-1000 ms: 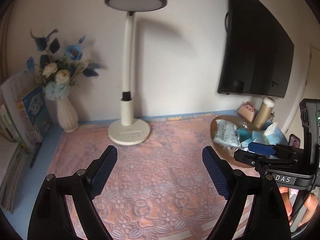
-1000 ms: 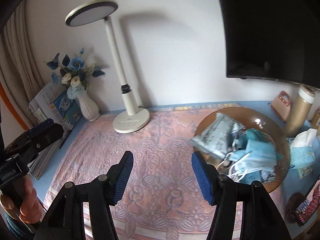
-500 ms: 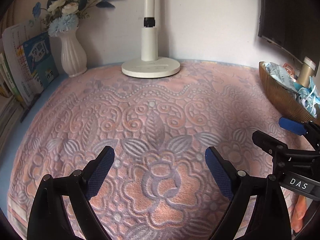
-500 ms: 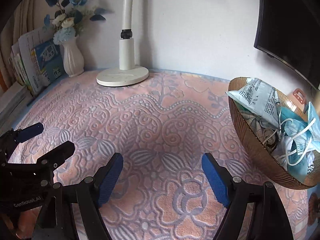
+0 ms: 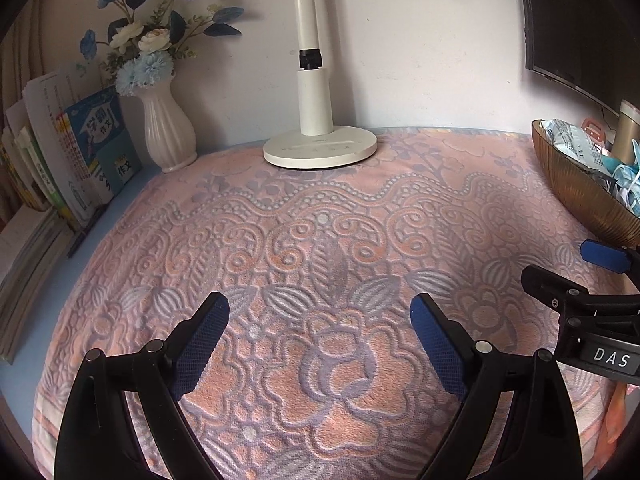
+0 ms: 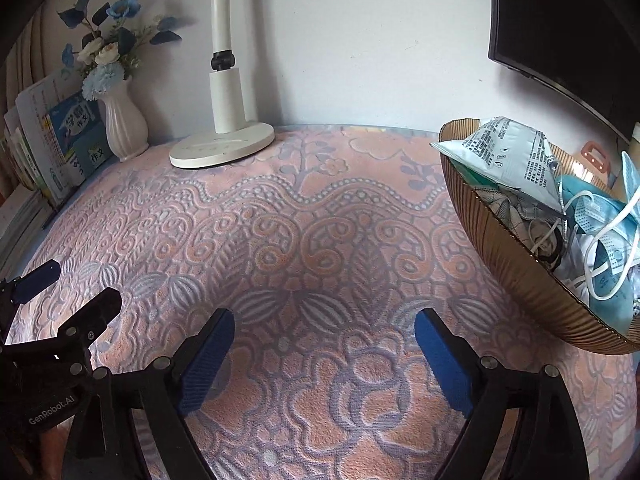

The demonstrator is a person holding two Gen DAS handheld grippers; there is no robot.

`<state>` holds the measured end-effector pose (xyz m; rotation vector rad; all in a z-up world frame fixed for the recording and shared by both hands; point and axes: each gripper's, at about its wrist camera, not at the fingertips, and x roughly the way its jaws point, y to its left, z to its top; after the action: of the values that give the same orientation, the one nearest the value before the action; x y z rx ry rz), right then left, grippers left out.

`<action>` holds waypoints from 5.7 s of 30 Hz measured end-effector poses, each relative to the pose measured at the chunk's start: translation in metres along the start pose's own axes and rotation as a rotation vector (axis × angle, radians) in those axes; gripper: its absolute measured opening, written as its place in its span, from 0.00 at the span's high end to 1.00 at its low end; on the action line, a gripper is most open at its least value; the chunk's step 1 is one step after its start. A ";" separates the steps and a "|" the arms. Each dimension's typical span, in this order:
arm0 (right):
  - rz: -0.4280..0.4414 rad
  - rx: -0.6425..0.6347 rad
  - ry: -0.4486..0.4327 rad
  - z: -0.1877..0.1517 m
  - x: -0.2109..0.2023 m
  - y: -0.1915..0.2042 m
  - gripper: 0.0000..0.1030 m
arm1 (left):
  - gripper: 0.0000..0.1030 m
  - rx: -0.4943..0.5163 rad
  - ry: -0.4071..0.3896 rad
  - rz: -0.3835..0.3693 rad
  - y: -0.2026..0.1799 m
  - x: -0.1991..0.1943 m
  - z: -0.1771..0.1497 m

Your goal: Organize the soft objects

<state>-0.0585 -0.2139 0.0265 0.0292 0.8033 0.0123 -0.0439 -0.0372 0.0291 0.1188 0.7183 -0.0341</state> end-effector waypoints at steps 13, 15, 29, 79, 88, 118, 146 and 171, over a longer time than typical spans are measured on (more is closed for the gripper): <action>-0.025 -0.001 0.017 0.001 0.003 0.001 0.11 | 0.11 0.003 0.009 -0.009 0.002 0.002 -0.001; -0.024 -0.001 0.016 0.001 0.003 0.001 0.11 | 0.11 0.007 0.018 -0.013 0.001 0.004 -0.001; -0.021 -0.009 0.022 0.002 0.006 -0.001 0.11 | 0.11 -0.051 0.093 -0.018 0.016 0.017 -0.002; -0.019 -0.008 0.011 0.002 0.003 -0.001 0.11 | 0.11 -0.037 0.115 -0.012 0.023 0.021 -0.003; -0.018 -0.010 0.012 0.002 0.003 -0.001 0.11 | 0.11 -0.043 0.118 -0.011 0.022 0.021 -0.003; -0.017 -0.012 0.012 0.002 0.004 -0.002 0.11 | 0.11 -0.051 0.125 -0.017 0.023 0.023 -0.004; -0.017 -0.013 0.012 0.002 0.004 -0.002 0.11 | 0.11 -0.056 0.132 -0.021 0.024 0.023 -0.004; -0.017 -0.013 0.012 0.002 0.004 -0.002 0.11 | 0.09 -0.138 0.038 -0.041 0.044 0.010 0.000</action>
<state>-0.0545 -0.2154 0.0247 0.0096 0.8154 0.0016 -0.0328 0.0064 0.0269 -0.0278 0.7589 -0.0213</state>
